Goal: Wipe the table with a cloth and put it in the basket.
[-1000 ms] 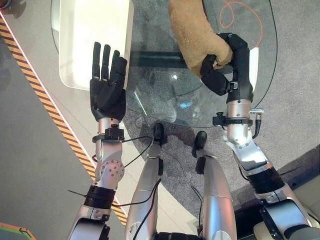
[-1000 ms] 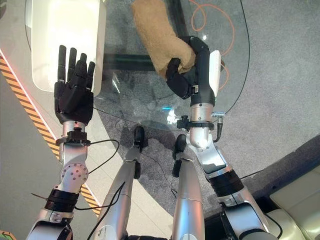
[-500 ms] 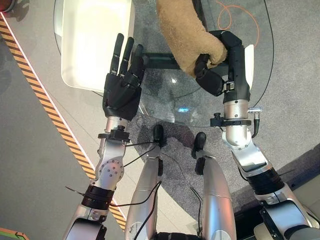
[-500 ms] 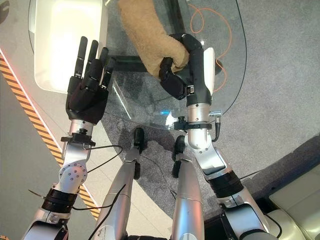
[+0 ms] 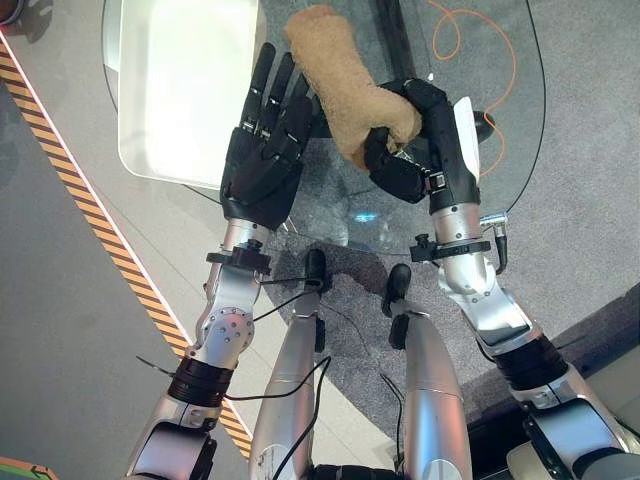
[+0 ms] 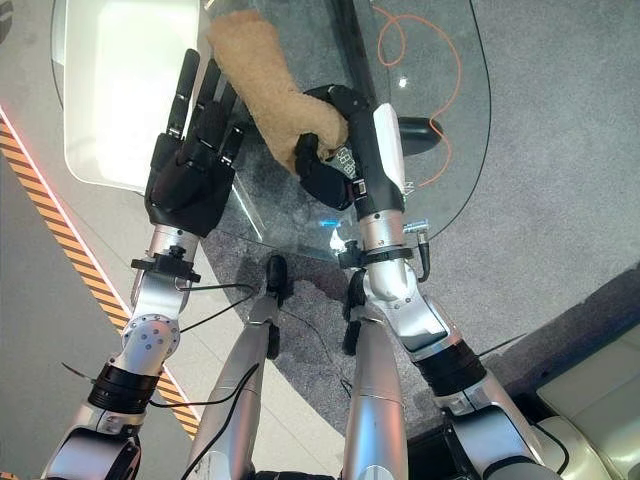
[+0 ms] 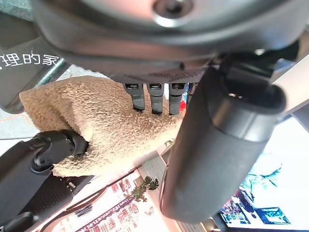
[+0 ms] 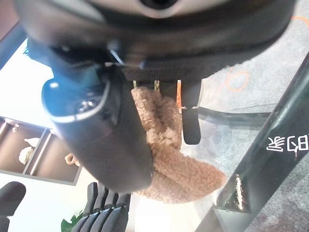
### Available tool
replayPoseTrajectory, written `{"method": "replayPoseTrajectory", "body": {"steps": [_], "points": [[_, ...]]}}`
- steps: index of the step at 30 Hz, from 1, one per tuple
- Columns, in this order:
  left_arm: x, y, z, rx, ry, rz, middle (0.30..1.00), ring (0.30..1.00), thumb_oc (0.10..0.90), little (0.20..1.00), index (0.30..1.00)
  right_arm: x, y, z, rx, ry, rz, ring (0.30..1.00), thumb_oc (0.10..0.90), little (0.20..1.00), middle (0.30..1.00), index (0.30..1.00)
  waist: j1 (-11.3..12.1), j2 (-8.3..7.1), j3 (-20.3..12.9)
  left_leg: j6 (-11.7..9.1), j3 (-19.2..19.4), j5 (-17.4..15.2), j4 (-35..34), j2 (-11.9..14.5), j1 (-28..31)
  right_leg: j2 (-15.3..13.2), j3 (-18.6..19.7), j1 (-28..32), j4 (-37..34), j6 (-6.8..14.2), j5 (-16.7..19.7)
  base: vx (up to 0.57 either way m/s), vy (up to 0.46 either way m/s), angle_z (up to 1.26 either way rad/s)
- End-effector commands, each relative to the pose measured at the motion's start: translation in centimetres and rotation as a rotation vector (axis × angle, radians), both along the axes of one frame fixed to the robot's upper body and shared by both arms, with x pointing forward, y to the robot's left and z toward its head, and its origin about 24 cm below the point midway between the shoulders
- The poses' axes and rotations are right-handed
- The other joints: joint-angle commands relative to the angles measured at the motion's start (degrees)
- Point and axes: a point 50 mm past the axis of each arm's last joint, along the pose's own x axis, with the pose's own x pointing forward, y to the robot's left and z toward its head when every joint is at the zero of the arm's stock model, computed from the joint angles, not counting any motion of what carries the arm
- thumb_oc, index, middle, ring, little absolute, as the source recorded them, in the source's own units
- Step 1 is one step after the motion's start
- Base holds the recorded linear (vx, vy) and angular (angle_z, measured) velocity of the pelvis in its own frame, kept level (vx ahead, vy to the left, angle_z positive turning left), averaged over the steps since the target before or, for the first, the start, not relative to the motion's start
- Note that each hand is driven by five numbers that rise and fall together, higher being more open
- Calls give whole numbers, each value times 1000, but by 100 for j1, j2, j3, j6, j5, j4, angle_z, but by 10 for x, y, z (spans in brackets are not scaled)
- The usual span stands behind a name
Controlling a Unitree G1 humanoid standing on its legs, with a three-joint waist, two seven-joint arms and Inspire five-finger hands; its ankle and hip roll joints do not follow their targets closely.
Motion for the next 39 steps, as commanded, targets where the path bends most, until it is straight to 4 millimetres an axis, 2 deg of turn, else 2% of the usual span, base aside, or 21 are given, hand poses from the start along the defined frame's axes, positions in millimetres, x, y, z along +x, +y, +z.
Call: {"method": "replayPoseTrajectory", "body": {"steps": [1,16,22,28,39], "points": [[-21,-11,52,-24,-276,-78,900,900,800,900,900,-59,44,81,28,-437,312,300,100,200,300,300,-41,-71,-170,307,428,-563,255,-416,273,296,-114,338,-641,159,180,0,0,0],[-21,-17,54,-22,-267,-75,900,900,800,900,900,-62,53,79,-55,-428,344,300,100,200,300,300,-50,-91,-170,290,444,-559,242,-414,263,318,-134,325,-645,141,161,0,0,0],[-17,-10,50,-37,-216,-21,900,900,800,900,900,-64,47,85,2,-484,306,300,100,200,300,300,-50,-90,-170,289,444,-572,268,-410,254,320,-135,302,-609,146,152,0,0,0],[-16,-1,47,-58,-179,67,900,900,800,900,900,-70,30,94,134,-591,225,300,100,200,300,300,-68,-101,-170,301,459,-586,258,-414,298,343,-130,344,-614,149,146,0,0,0],[-15,9,41,-96,-120,154,900,900,800,900,900,-82,16,96,287,-706,176,300,100,200,300,300,-99,-106,-170,324,467,-582,231,-420,322,387,-96,360,-622,149,148,0,3,-1]]}}
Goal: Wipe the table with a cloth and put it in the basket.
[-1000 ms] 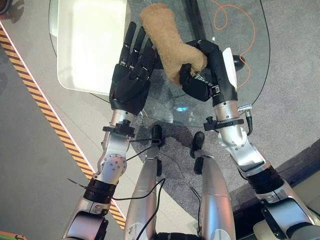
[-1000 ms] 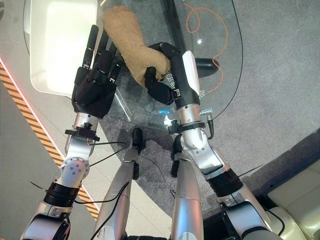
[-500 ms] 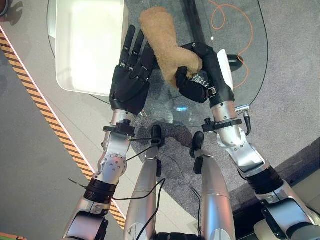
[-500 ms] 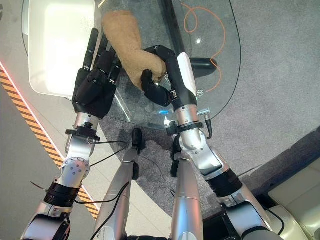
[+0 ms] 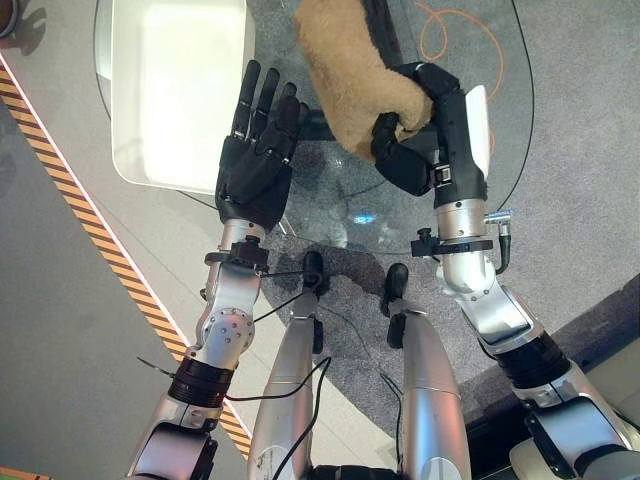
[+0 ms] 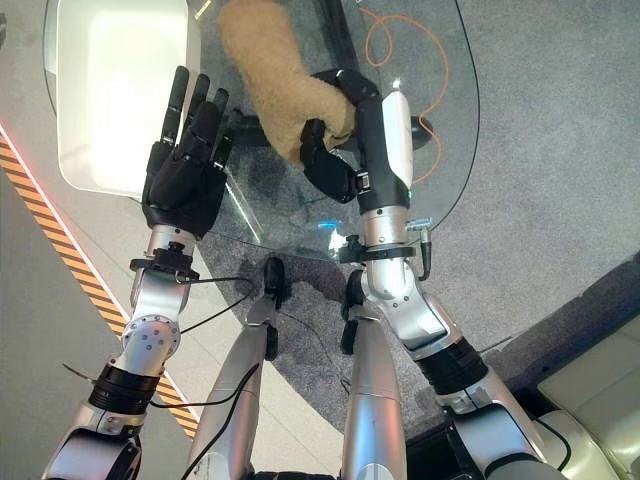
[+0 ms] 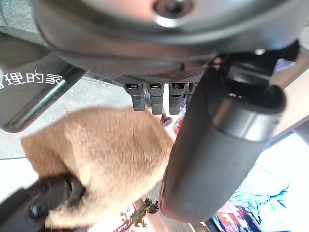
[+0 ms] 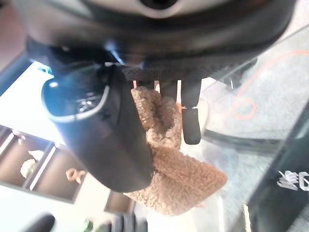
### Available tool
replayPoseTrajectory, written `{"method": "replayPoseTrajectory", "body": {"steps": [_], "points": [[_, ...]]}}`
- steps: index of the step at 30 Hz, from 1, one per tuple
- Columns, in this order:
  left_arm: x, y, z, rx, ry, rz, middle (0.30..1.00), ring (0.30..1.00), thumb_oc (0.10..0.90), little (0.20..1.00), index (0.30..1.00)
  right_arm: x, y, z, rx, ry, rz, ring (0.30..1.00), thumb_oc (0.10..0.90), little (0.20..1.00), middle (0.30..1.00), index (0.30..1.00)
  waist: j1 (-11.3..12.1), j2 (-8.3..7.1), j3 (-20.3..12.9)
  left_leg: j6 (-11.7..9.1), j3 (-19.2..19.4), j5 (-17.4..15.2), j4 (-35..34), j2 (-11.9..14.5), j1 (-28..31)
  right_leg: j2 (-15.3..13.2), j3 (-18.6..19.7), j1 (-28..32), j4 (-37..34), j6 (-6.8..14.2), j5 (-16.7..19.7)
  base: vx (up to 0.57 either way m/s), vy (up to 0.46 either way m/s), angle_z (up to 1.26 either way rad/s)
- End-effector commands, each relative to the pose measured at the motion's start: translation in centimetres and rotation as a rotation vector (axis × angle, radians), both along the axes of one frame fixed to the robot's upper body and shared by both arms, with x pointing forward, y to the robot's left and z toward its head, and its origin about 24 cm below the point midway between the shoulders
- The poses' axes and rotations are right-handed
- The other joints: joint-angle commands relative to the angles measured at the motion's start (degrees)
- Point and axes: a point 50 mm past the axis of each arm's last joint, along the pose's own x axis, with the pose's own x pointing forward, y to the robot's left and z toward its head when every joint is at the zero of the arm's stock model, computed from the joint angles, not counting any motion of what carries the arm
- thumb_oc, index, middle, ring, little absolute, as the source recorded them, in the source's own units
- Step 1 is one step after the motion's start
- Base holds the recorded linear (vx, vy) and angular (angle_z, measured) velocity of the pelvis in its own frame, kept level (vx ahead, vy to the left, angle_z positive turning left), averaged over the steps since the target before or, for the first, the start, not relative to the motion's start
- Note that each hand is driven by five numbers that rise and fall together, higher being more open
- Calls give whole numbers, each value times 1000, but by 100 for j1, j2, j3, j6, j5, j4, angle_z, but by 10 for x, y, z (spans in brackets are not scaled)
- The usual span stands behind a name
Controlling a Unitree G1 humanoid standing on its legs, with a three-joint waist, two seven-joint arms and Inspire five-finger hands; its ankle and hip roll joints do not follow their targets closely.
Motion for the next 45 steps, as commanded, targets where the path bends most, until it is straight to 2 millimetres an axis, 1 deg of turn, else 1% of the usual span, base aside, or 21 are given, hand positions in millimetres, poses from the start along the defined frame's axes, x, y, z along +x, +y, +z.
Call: {"method": "replayPoseTrajectory", "body": {"steps": [1,6,11,20,27,29,45], "points": [[-18,3,46,-38,-246,43,900,900,800,900,900,-75,19,81,175,-603,246,300,100,200,300,300,3,-100,-170,322,417,-578,232,-418,272,373,-177,355,-630,147,147,0,0,0],[-17,5,45,-47,-236,41,900,900,800,900,900,-75,20,81,180,-599,266,300,100,200,300,300,-12,-89,-170,317,436,-562,202,-420,289,390,-168,369,-658,144,152,0,0,0],[-16,2,47,-35,-237,25,900,900,800,900,900,-75,25,81,157,-569,309,300,100,200,300,300,-6,-81,-170,305,455,-534,160,-402,306,386,-181,390,-670,140,143,0,0,0],[-13,-9,64,-11,-318,-37,900,900,800,900,900,-70,39,84,94,-514,354,300,100,200,300,300,-43,-89,-170,270,483,-504,123,-375,326,395,-166,406,-687,127,125,0,0,0],[-18,-17,77,-13,-421,-89,900,900,800,900,900,-64,47,80,49,-449,370,300,100,200,300,300,-71,-88,-170,249,516,-495,71,-364,366,399,-145,433,-734,118,128,0,0,0],[-20,-18,78,-3,-438,-81,900,900,800,900,900,-63,49,78,45,-431,378,300,100,200,300,300,-73,-88,-170,244,521,-498,74,-362,361,402,-140,426,-729,114,125,0,0,0],[-18,-27,84,-3,-458,-139,900,900,800,900,900,-59,65,72,-45,-351,437,300,100,200,300,300,-73,-113,-170,227,501,-492,62,-383,351,414,-148,428,-753,102,109,0,0,0]]}}
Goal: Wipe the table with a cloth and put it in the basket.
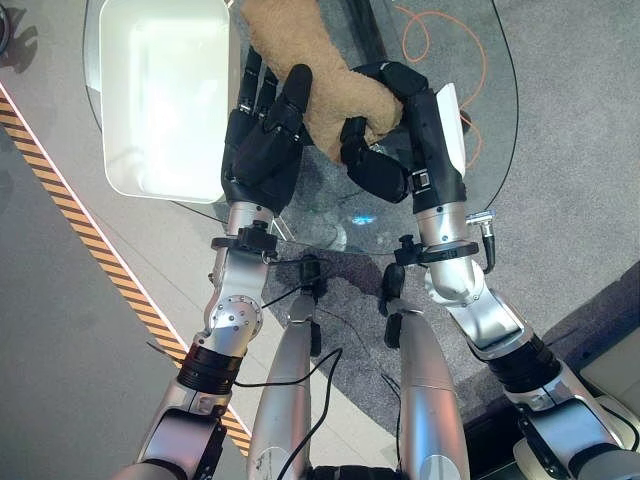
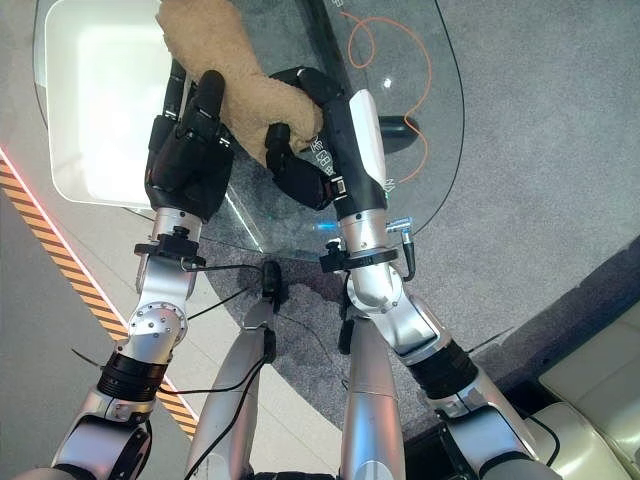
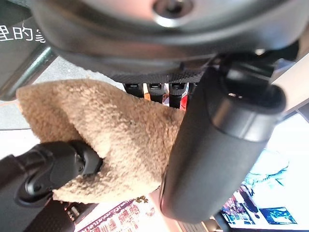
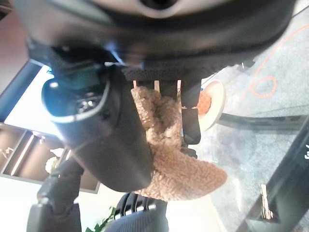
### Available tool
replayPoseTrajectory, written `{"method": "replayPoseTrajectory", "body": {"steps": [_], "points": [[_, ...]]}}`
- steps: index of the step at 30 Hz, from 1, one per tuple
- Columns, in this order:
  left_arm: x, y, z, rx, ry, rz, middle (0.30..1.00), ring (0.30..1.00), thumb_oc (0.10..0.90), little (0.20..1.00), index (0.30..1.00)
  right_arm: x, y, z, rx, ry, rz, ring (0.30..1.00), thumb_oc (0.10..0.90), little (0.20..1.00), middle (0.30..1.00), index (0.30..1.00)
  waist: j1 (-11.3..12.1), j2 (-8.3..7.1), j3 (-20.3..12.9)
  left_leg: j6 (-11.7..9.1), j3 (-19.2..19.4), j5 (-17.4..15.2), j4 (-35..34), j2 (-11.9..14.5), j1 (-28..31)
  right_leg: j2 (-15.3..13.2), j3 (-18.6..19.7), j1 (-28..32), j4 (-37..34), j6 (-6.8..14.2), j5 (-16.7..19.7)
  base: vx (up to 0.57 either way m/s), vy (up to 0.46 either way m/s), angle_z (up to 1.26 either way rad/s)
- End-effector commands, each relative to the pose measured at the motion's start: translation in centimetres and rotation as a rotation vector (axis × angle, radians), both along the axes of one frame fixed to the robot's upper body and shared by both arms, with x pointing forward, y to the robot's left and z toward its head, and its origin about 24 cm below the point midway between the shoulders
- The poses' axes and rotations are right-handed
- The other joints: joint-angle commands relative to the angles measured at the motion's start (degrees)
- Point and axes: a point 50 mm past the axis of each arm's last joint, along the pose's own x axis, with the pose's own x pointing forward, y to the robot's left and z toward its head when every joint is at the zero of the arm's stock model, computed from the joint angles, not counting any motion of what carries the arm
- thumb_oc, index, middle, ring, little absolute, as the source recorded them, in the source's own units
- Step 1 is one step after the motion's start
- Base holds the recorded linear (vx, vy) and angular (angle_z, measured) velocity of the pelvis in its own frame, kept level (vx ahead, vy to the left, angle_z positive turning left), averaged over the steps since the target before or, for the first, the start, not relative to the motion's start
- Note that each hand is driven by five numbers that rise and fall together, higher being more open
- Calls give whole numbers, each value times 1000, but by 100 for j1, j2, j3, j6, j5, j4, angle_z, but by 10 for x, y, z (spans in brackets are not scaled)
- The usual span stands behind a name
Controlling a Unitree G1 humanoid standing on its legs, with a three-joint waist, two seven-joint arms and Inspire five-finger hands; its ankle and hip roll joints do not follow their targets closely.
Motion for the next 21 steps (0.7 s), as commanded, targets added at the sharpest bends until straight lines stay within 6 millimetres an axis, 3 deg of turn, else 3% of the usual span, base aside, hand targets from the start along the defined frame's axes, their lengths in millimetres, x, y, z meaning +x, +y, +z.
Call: {"method": "replayPoseTrajectory", "body": {"steps": [1,21], "points": [[-22,-13,60,-10,-350,-79,900,900,800,900,900,-51,34,77,85,-385,279,300,100,200,300,300,64,-109,-169,222,392,-490,165,-415,221,385,-207,369,-710,91,94,0,0,0],[-27,-8,64,-66,-400,-49,900,900,800,900,900,-46,38,72,28,-349,264,300,100,200,300,300,92,-138,-169,236,372,-516,222,-439,172,390,-227,322,-666,86,82,0,0,0]]}}
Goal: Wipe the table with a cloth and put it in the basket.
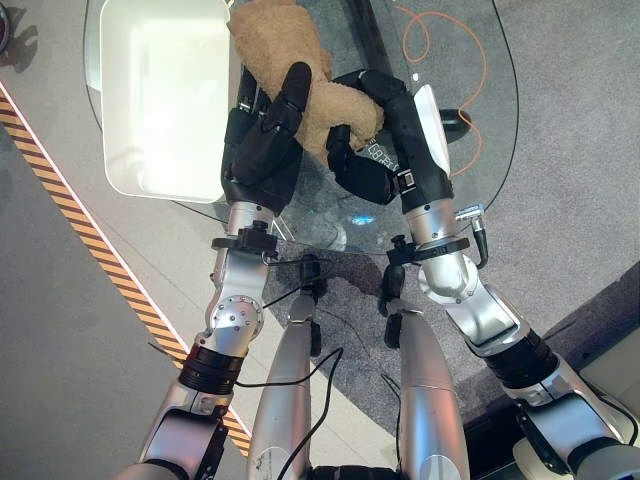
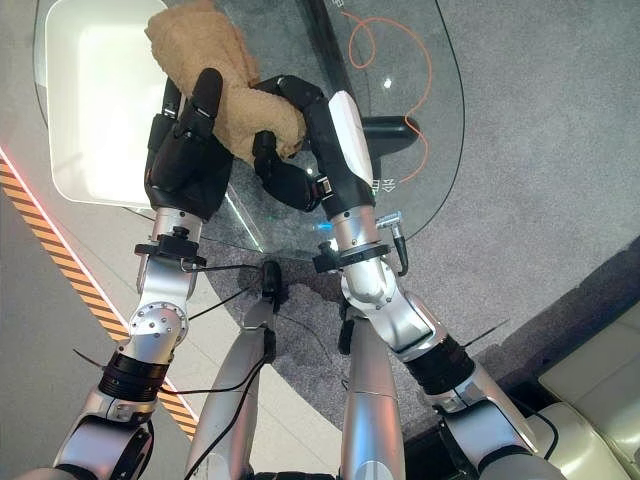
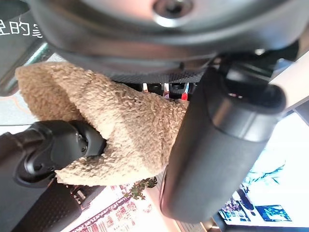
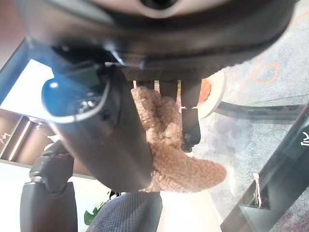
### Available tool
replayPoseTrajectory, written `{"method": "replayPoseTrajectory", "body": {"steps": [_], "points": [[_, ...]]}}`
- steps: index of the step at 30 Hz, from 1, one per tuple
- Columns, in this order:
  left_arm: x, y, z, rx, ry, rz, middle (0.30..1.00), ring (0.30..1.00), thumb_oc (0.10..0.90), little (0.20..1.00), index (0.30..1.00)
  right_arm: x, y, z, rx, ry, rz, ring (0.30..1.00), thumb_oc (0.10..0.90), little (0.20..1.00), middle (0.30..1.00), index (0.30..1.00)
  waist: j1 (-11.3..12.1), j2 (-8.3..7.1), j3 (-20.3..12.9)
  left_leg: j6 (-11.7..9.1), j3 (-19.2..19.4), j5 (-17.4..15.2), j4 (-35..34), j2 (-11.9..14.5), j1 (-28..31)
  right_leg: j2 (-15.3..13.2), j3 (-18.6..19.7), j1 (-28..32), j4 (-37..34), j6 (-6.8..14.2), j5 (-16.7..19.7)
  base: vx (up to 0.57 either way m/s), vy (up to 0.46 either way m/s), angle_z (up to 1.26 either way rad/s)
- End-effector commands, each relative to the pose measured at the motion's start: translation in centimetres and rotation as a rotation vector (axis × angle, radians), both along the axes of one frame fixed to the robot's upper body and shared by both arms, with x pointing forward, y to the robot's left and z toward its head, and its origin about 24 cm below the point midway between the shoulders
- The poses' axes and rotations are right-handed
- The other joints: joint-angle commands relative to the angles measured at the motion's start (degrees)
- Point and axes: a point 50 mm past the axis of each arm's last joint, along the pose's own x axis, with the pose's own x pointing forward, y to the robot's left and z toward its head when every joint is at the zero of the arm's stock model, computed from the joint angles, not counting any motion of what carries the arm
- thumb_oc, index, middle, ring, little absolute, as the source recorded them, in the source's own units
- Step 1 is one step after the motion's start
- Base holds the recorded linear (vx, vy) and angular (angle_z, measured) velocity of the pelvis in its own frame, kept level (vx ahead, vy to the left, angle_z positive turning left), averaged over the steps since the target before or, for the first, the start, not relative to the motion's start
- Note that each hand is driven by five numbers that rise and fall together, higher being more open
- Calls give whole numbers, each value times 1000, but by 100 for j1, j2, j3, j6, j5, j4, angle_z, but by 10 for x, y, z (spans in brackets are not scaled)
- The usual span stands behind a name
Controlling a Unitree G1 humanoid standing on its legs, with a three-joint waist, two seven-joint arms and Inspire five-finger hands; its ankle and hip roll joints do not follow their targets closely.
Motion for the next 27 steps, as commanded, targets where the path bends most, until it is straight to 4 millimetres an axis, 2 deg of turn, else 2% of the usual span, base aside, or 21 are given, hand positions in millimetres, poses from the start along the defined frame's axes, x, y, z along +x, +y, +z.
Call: {"method": "replayPoseTrajectory", "body": {"steps": [1,6,7,11,12,13,27], "points": [[-26,-7,64,-62,-388,-36,900,900,800,900,900,-48,31,69,84,-362,252,300,100,200,300,300,88,-140,-167,238,372,-522,231,-437,169,387,-227,318,-660,84,79,0,0,0],[-28,-2,65,-101,-403,-3,900,900,800,900,900,-48,33,69,82,-365,252,300,100,200,300,300,96,-146,-167,236,353,-530,240,-450,157,392,-220,295,-652,82,79,0,0,0],[-28,-2,65,-103,-406,-1,853,853,745,845,853,-48,33,69,81,-364,252,300,100,200,300,300,96,-148,-167,234,353,-534,246,-449,158,390,-221,297,-649,84,78,0,0,0],[-29,-1,67,-115,-417,18,561,561,405,505,561,-48,33,70,82,-363,254,300,100,200,300,300,95,-155,-167,237,359,-534,245,-449,156,394,-220,292,-646,80,76,0,0,0],[-29,0,67,-123,-422,22,460,460,287,387,460,-48,34,70,82,-362,253,300,100,200,300,300,96,-154,-167,236,353,-535,257,-453,145,395,-216,283,-638,82,78,0,0,0],[-30,0,68,-127,-425,30,314,314,116,216,314,-48,34,70,81,-362,253,300,100,200,300,300,98,-153,-167,236,350,-537,256,-456,146,399,-215,280,-633,83,76,0,0,0],[-32,1,71,-126,-460,42,300,300,100,200,300,-48,35,70,85,-362,254,300,100,200,300,300,106,-169,-167,228,355,-552,277,-457,157,388,-235,299,-618,81,62,0,0,0]]}}
